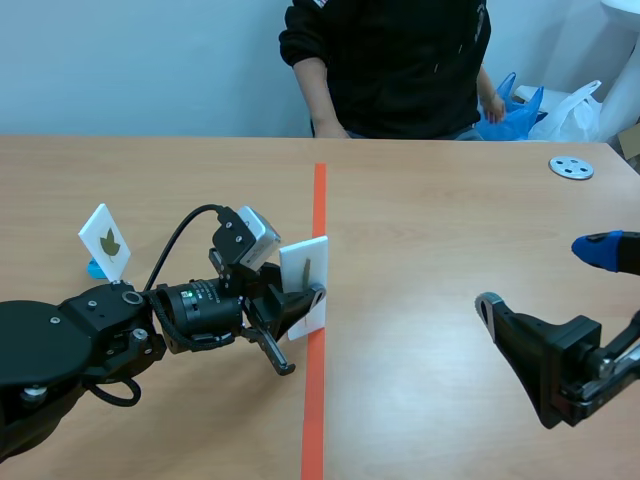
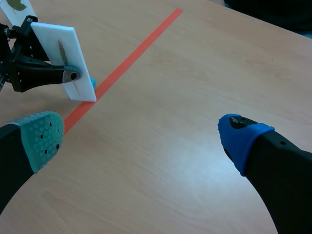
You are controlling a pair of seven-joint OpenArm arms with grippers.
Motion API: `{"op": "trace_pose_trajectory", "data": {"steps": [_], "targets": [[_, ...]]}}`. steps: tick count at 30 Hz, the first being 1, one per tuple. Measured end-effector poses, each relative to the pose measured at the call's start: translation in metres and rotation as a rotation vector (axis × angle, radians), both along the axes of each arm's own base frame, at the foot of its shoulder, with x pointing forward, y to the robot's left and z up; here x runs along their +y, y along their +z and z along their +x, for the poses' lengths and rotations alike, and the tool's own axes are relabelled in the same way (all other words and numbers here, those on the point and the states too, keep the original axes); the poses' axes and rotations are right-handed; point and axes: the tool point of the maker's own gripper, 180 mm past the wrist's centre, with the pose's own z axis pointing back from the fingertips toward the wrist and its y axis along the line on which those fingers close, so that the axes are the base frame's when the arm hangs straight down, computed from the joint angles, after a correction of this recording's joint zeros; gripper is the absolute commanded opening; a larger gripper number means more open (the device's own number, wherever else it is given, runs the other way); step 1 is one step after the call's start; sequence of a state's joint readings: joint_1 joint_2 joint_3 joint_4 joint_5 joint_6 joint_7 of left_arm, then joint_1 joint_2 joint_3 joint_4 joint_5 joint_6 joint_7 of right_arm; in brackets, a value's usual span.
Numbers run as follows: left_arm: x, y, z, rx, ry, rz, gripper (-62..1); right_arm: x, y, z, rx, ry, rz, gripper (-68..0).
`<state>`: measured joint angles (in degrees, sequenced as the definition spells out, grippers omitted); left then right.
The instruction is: Sort the leaf by its shape. The table is split by an orange tape line. A compound leaf with several leaflets goes to the left side, a simple leaf with one blade goes to the right side. Return to the home posture when a red brick is placed on the table.
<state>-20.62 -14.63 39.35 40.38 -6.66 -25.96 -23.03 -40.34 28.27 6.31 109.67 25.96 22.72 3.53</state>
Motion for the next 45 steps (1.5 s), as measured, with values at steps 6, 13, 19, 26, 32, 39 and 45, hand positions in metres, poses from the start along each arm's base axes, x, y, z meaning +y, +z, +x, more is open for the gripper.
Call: {"op": "trace_pose_trajectory", "data": {"steps": [6,13,19,26,32,39,45], "targets": [[0.002,0.006,0.005,0.026,0.038,-0.056,-52.2,0.000,0.000,0.000,0.000,0.000,0.000,0.4],[0.008,0.017,0.009,0.032,0.045,-0.064,-53.8,0.000,0.000,0.000,0.000,0.000,0.000,0.4],[0.020,0.031,0.011,0.063,0.052,-0.069,-55.6,0.000,0.000,0.000,0.000,0.000,0.000,0.4],[0.051,0.067,0.018,0.023,0.143,-0.086,-56.9,0.000,0.000,0.000,0.000,0.000,0.000,0.4],[0.084,0.074,0.014,0.038,0.304,-0.121,-56.9,0.000,0.000,0.000,0.000,0.000,0.000,0.4],[0.137,0.059,0.008,0.058,0.519,-0.092,-56.8,0.000,0.000,0.000,0.000,0.000,0.000,0.4],[0.183,0.061,0.020,0.017,0.708,-0.054,-56.8,0.000,0.001,0.001,-0.003,0.000,0.000,0.4]]}}
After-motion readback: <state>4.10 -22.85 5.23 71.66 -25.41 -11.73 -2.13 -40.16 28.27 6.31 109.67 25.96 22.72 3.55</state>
